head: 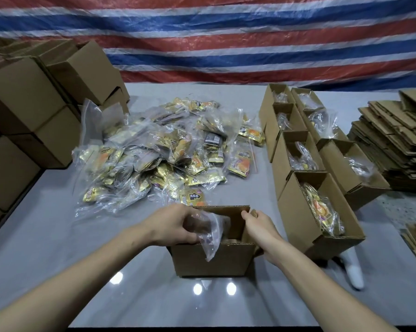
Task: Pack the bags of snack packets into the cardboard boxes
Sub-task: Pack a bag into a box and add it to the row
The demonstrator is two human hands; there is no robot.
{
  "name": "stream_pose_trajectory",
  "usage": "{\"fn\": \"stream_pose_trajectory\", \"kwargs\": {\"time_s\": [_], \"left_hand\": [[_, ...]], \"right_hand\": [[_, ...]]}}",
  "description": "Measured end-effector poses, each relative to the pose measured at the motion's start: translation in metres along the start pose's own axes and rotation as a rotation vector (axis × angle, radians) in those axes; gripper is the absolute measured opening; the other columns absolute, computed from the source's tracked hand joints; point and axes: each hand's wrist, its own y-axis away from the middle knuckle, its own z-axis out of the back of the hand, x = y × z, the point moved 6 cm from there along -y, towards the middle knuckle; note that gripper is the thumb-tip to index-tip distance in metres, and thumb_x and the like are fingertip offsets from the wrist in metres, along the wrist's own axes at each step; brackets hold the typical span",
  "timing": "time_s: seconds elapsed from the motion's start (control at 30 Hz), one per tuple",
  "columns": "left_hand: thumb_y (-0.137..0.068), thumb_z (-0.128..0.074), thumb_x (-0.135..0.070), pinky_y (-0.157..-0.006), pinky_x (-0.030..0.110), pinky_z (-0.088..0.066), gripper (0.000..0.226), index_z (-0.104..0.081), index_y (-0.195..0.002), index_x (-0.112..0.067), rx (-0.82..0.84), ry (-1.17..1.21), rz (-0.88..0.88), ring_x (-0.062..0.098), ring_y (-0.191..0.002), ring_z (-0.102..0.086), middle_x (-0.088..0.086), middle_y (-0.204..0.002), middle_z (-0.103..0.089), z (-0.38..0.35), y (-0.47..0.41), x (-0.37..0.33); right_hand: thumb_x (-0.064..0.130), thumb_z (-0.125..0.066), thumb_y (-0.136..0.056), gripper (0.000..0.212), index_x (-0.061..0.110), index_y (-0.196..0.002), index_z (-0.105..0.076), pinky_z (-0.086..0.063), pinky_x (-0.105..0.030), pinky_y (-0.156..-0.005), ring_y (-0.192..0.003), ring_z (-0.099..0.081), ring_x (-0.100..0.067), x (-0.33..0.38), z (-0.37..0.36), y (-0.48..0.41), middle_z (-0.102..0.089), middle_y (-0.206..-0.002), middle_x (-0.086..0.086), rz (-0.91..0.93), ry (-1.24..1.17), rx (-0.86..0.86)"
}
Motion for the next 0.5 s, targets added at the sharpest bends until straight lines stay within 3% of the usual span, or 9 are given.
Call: {"fn": "stream_pose_trajectory", "kwargs": {"time_s": [0.07,0.13,0.23,0.3,0.33,0.4,0.5], "left_hand": [[-0.079,-0.069,-0.049,-0.069,0.024,-0.047,0.038,-0.060,-0.115,-0.040,0.031,-0.143,0.059,0.009,-0.085,-0.062,-0.015,-0.094,-0.069,-0.004,-0.003,0.003],[-0.083,-0.069,-0.049,-0.076,0.027,-0.049,0.040,-0.058,-0.119,-0.034,-0.019,-0.176,0.076,0.010,-0.091,-0.062,-0.013,-0.102,-0.069,-0.003,-0.009,0.001],[-0.088,-0.066,-0.050,-0.079,0.031,-0.050,0.029,-0.064,-0.112,-0.035,-0.108,-0.143,-0.025,0.011,-0.089,-0.058,-0.009,-0.103,-0.065,0.002,-0.014,-0.016],[-0.093,-0.050,-0.060,-0.082,0.033,-0.049,0.026,-0.067,-0.095,-0.040,-0.005,-0.108,-0.009,0.012,-0.089,-0.057,-0.007,-0.103,-0.063,-0.009,-0.016,-0.022],[-0.095,-0.040,-0.065,-0.085,0.035,-0.048,0.036,-0.066,-0.086,-0.041,0.094,-0.133,0.053,0.016,-0.093,-0.058,-0.005,-0.101,-0.064,-0.019,-0.015,-0.021],[-0.096,-0.028,-0.067,-0.091,0.040,-0.046,0.051,-0.067,-0.091,-0.035,0.220,-0.213,0.150,0.023,-0.099,-0.060,0.002,-0.102,-0.066,-0.035,-0.015,-0.015],[-0.100,-0.049,-0.044,-0.078,0.035,-0.051,0.030,-0.070,-0.099,-0.022,0.037,0.027,0.062,0.015,-0.084,-0.064,-0.001,-0.093,-0.071,-0.024,-0.020,-0.020]], "right_hand": [[0.035,-0.044,-0.104,0.045,0.002,-0.134,-0.045,-0.042,-0.040,-0.103,-0.109,-0.045,-0.009,0.001,0.000,-0.001,-0.052,-0.132,-0.001,0.009,0.016,-0.004],[0.034,-0.044,-0.104,0.045,0.000,-0.133,-0.045,-0.042,-0.038,-0.101,-0.114,-0.049,-0.016,0.001,0.000,-0.002,-0.052,-0.135,-0.005,0.013,0.023,-0.004],[0.033,-0.043,-0.104,0.037,0.005,-0.128,-0.050,-0.038,-0.032,-0.084,-0.117,-0.053,-0.024,0.001,-0.002,-0.003,-0.054,-0.129,-0.004,0.010,0.031,-0.002],[0.033,-0.043,-0.103,0.031,0.007,-0.117,-0.054,-0.038,-0.030,-0.075,-0.098,-0.056,-0.017,0.001,-0.002,-0.004,-0.057,-0.121,-0.009,0.014,0.040,-0.001],[0.033,-0.043,-0.103,0.031,0.006,-0.113,-0.054,-0.038,-0.029,-0.070,-0.090,-0.054,-0.014,0.001,-0.002,-0.005,-0.057,-0.118,-0.010,0.015,0.047,0.000],[0.035,-0.044,-0.102,0.028,0.009,-0.106,-0.054,-0.036,-0.025,-0.064,-0.082,-0.051,-0.008,0.002,-0.002,-0.007,-0.058,-0.114,-0.004,0.011,0.055,0.007],[0.039,-0.051,-0.095,0.031,0.010,-0.106,-0.056,-0.037,-0.027,-0.066,-0.081,-0.050,-0.009,0.004,-0.002,-0.008,-0.060,-0.109,-0.006,0.017,0.055,0.026]]}}
